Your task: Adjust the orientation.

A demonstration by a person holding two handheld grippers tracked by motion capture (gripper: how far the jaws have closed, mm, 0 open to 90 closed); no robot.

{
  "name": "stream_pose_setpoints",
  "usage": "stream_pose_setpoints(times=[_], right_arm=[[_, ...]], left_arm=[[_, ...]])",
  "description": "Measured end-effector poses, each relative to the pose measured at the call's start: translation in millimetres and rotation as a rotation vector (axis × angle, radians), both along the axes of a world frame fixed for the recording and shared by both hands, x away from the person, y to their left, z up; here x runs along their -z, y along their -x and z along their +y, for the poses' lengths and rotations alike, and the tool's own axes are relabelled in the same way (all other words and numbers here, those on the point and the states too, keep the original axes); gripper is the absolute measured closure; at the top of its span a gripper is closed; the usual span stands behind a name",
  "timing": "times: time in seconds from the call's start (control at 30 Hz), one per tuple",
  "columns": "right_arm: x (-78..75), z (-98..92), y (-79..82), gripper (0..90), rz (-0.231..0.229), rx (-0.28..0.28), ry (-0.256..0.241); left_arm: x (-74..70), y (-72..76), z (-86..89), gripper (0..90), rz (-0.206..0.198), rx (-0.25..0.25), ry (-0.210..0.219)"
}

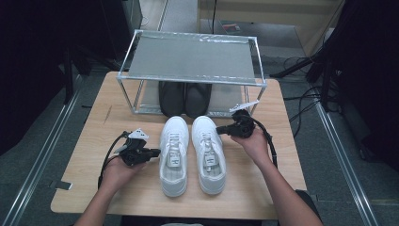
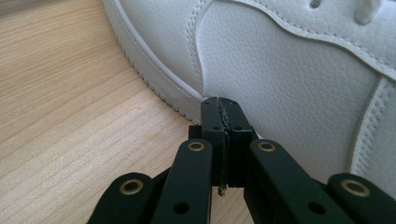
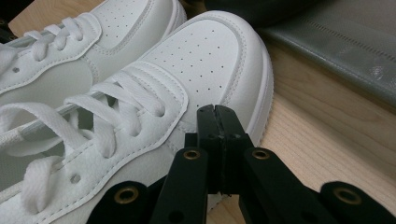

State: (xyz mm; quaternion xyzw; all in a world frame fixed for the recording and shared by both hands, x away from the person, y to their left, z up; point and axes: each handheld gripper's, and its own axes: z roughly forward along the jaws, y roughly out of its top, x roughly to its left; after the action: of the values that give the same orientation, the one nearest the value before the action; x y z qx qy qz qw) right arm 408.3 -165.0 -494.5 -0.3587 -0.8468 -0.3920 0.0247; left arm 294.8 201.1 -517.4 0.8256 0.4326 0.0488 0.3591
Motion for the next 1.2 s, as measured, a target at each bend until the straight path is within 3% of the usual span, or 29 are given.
stream_pose_setpoints(times=[0.13,0.2,0.3,0.43,0.5,0.7,0.93,1.07,1.2], right_arm=[[0.6,-0.6,-0.8,90.0,0.002,-0.001,-0.007],[0.8,-0.9,-1.2,90.0,0.004,-0.002,-0.009],[0.6,-0.8,-1.0,90.0,0.002,-0.002,-0.007],[0.7,-1.3,-1.3,90.0,0.007,-0.001,-0.009],[1.5,-1.9,-1.7,90.0,0.012,0.004,-0.017],[3.0,-4.2,-3.1,89.8,0.031,0.013,-0.04],[0.0,-5.6,-2.2,90.0,-0.013,0.04,-0.002],[0.8,-8.7,-3.2,90.0,-0.028,0.072,-0.008],[1.6,-9.8,-2.2,89.8,-0.061,0.103,-0.006]], left_arm=[[0.1,0.3,-0.6,90.0,0.004,0.004,0.006],[0.4,1.3,-3.6,90.0,0.016,0.038,0.028],[-1.6,6.4,-15.5,90.0,-0.003,0.075,-0.009],[-1.1,10.7,-22.4,90.0,-0.001,0.106,-0.004],[-1.7,13.0,-24.3,90.0,-0.008,0.093,-0.018],[-0.1,17.8,-26.7,90.0,-0.023,0.055,-0.008],[-0.5,23.2,-41.9,90.0,-0.021,0.12,-0.011],[0.9,25.9,-51.5,90.0,0.015,0.125,0.033],[2.3,28.7,-62.1,90.0,0.012,0.162,0.046]])
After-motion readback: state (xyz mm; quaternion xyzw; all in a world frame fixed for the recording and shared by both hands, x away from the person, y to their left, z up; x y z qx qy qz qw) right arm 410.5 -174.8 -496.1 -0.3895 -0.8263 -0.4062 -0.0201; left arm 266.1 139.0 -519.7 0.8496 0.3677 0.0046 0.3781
